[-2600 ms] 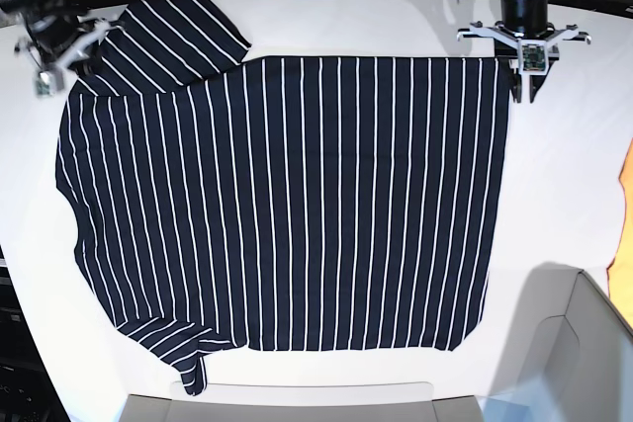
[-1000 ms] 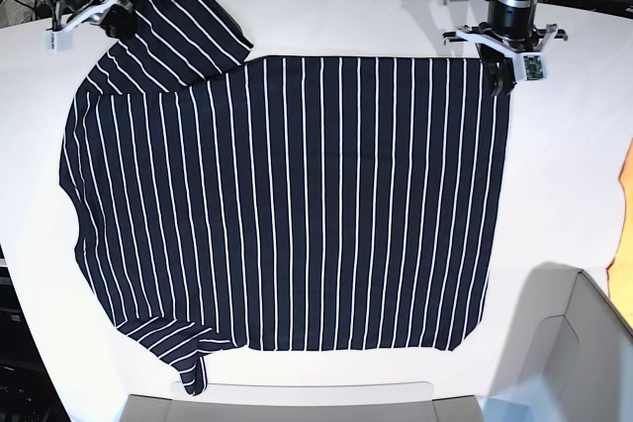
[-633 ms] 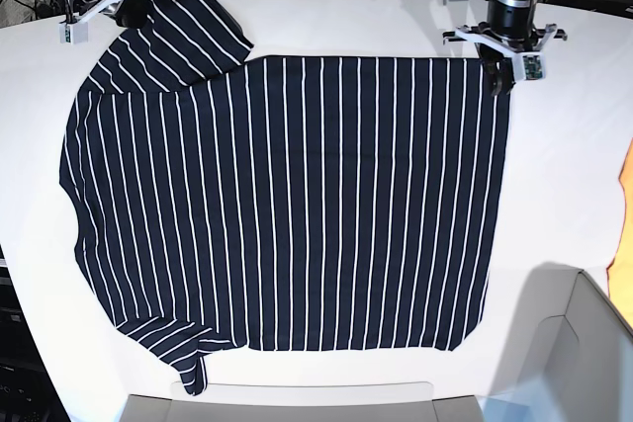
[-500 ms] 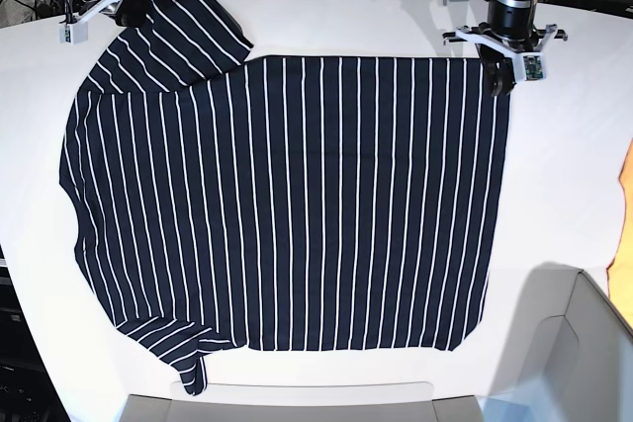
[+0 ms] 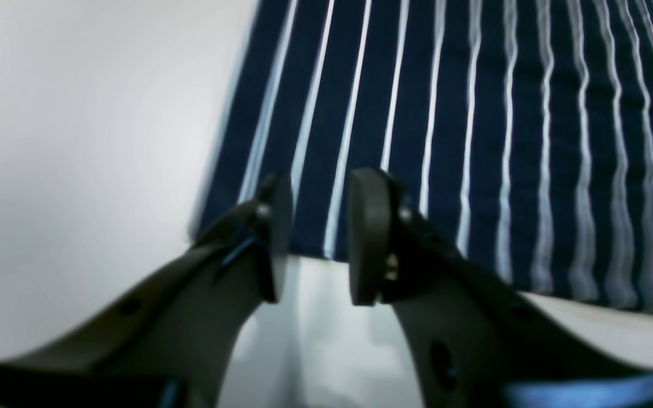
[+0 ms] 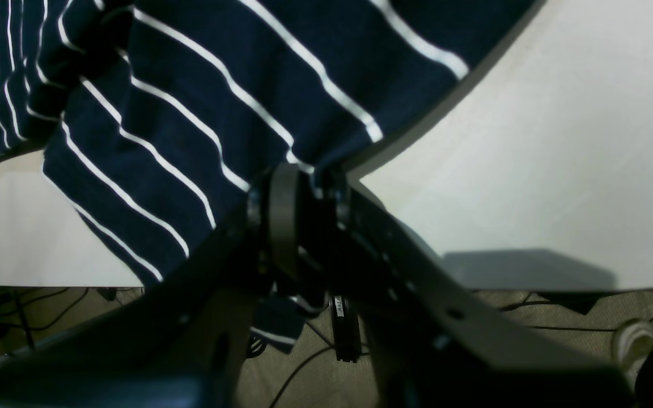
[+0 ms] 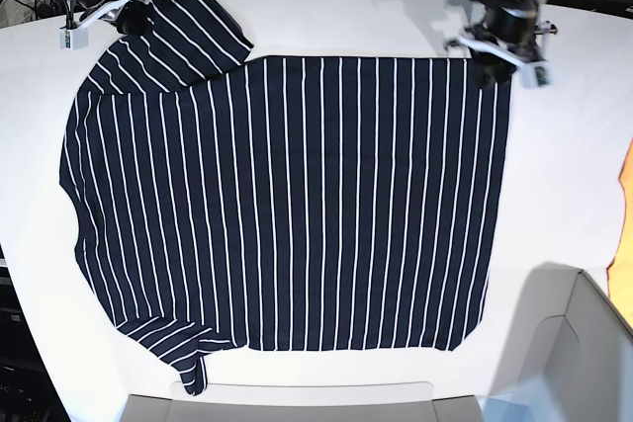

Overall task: Fold the T-shirt properly
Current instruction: 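Grasp the collar-side edge with both grippers, pinching the fabric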

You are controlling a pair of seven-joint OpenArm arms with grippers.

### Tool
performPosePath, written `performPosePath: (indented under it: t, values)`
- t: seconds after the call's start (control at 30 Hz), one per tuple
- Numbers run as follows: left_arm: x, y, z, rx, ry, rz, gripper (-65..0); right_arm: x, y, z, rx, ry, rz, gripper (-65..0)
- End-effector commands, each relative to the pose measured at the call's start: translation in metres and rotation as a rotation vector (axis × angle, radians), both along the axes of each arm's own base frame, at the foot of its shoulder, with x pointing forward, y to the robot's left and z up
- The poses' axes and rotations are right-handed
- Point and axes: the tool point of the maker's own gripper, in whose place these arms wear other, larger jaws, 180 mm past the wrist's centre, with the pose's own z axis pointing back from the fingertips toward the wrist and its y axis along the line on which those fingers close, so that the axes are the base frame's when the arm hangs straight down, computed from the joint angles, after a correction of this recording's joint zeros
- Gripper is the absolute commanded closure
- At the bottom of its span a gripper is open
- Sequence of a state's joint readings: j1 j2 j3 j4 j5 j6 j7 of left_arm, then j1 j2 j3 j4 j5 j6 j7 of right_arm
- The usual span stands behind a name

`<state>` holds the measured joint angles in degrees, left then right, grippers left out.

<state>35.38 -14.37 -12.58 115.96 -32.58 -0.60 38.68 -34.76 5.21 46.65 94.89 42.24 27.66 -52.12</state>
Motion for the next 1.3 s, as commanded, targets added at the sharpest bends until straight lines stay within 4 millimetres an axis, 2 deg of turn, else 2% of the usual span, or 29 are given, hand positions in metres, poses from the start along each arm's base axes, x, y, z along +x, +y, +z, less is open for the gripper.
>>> performPosePath:
  t: [0.0,0.07,0.13,0.23,0.37,0.53,0.6,0.77,0.93,1.1,1.2,1.27]
  values:
    - [0.007,0.013,0.012,-0.038,-0.031,0.041,-20.9,-0.014,-0.004,-0.007,-0.029,0.067,0.017,-8.8]
    - [0.001,0.016,0.006,-0.203,0.043,0.090,-21.0,-0.015,-0.005,-0.007,-0.030,0.069,0.018,-8.8]
    - [0.007,0.032,0.011,-0.299,0.050,0.145,-21.0,-0.014,-0.005,-0.006,-0.031,0.066,0.018,-8.8]
    - [0.007,0.058,0.007,-0.324,0.060,0.222,-21.0,-0.013,-0.005,-0.006,-0.032,0.065,0.019,-8.8]
    - [-0.002,0.068,-0.010,-0.337,0.120,0.247,-20.9,-0.014,-0.006,-0.006,-0.036,0.068,0.022,-8.8]
    - [-0.021,0.062,-0.050,-0.388,0.233,0.275,-20.8,-0.012,-0.009,-0.004,-0.043,0.064,0.026,-8.8]
    - [-0.024,0.064,-0.058,-0.398,0.239,0.298,-20.8,-0.012,-0.009,-0.004,-0.043,0.064,0.026,-8.8]
    - [-0.026,0.064,-0.062,-0.402,0.247,0.304,-20.8,-0.012,-0.009,-0.004,-0.043,0.063,0.028,-8.8]
    - [-0.021,0.033,-0.071,-0.431,0.283,0.225,-20.8,-0.011,-0.008,-0.003,-0.041,0.059,0.029,-8.8]
    - [-0.024,0.024,-0.078,-0.444,0.304,0.211,-20.4,-0.010,-0.007,-0.003,-0.039,0.056,0.030,-8.8]
    - [-0.024,0.028,-0.080,-0.440,0.301,0.226,-15.3,-0.010,-0.007,-0.003,-0.039,0.056,0.030,-8.7]
    - [-0.022,0.031,-0.079,-0.427,0.287,0.232,-10.3,-0.006,-0.007,-0.002,-0.040,0.049,0.032,-6.2]
